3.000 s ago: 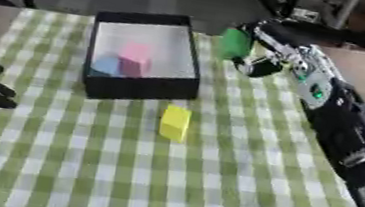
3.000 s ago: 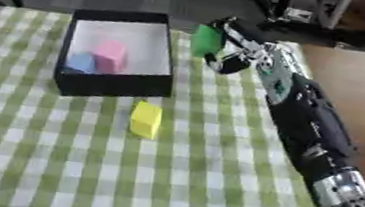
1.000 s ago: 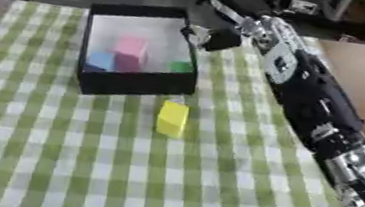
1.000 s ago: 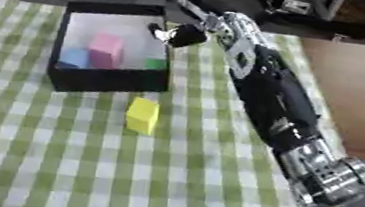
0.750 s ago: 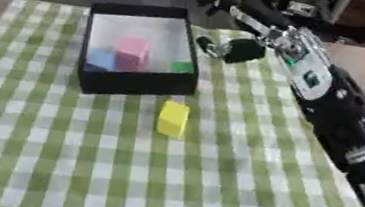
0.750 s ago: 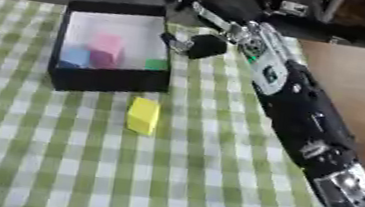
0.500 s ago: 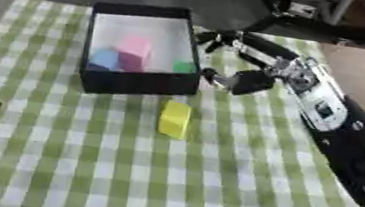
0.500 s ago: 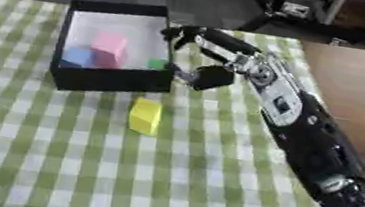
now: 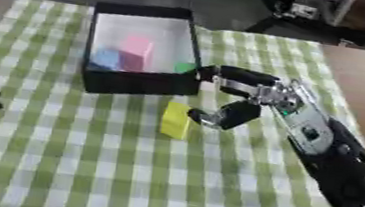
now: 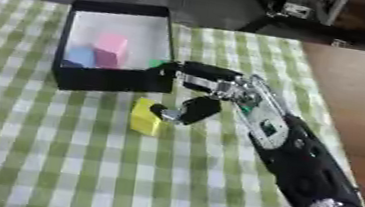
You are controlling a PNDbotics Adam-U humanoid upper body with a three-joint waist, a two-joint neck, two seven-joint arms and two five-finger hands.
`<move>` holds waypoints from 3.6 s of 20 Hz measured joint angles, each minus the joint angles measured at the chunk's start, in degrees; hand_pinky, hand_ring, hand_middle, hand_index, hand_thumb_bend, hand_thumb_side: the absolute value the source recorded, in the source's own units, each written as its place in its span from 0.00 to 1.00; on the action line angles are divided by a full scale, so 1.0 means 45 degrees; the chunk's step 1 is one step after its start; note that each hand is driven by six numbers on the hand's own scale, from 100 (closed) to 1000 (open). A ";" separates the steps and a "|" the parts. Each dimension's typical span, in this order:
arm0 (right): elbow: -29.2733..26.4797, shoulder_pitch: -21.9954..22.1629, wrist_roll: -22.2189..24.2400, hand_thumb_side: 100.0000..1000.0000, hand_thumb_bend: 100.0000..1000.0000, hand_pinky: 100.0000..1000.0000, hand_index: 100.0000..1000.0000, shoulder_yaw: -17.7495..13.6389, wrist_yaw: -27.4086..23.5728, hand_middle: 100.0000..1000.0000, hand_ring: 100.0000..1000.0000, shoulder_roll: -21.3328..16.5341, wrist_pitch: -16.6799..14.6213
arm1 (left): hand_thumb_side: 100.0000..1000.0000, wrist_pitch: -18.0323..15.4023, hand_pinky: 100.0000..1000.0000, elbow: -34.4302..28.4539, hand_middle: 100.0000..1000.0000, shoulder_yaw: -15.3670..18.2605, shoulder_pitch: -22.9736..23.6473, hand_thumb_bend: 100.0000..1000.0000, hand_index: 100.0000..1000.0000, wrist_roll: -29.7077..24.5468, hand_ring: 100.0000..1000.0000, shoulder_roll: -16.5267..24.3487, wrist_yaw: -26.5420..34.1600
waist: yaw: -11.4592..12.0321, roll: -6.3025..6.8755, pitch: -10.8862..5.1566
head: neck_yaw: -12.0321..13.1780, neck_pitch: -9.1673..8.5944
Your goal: Pick up objects on the table and place them in the box.
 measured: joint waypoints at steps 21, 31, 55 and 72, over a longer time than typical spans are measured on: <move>0.2381 -0.0645 -0.1847 0.22 0.00 0.84 0.64 0.0386 0.3791 0.31 0.60 0.1183 -0.1183 | 1.00 -0.0001 0.69 0.0028 0.54 0.0005 0.0024 0.08 0.90 0.0001 0.54 -0.0001 -0.0003 | -0.0026 0.0000 0.0000 | -0.0012 0.0000; 0.1537 -0.2446 -0.3185 0.14 0.00 0.85 0.64 0.0030 0.1864 0.29 0.59 0.0117 -0.0262 | 1.00 0.0014 0.69 0.0028 0.54 0.0030 0.0080 0.09 0.90 0.0028 0.54 -0.0005 -0.0003 | 0.0033 0.0000 -0.0074 | 0.0026 0.0000; 1.0269 -0.6361 -0.5645 0.59 0.15 0.93 0.99 -0.3107 0.6157 0.93 0.81 0.2544 0.1079 | 1.00 0.0014 0.69 0.0027 0.54 -0.0369 -0.0382 0.09 0.90 -0.0379 0.54 -0.0580 0.0129 | 0.1496 0.0226 -0.0075 | -0.1014 0.0000; 0.5921 -0.4612 -0.6503 0.30 0.00 0.89 0.94 -0.2542 0.2695 0.78 0.68 0.0779 -0.0054 | 1.00 0.0050 0.69 0.0027 0.53 -0.0231 -0.0207 0.10 0.90 -0.0218 0.53 -0.0456 0.0109 | 0.0324 0.0105 -0.0089 | -0.0113 0.0000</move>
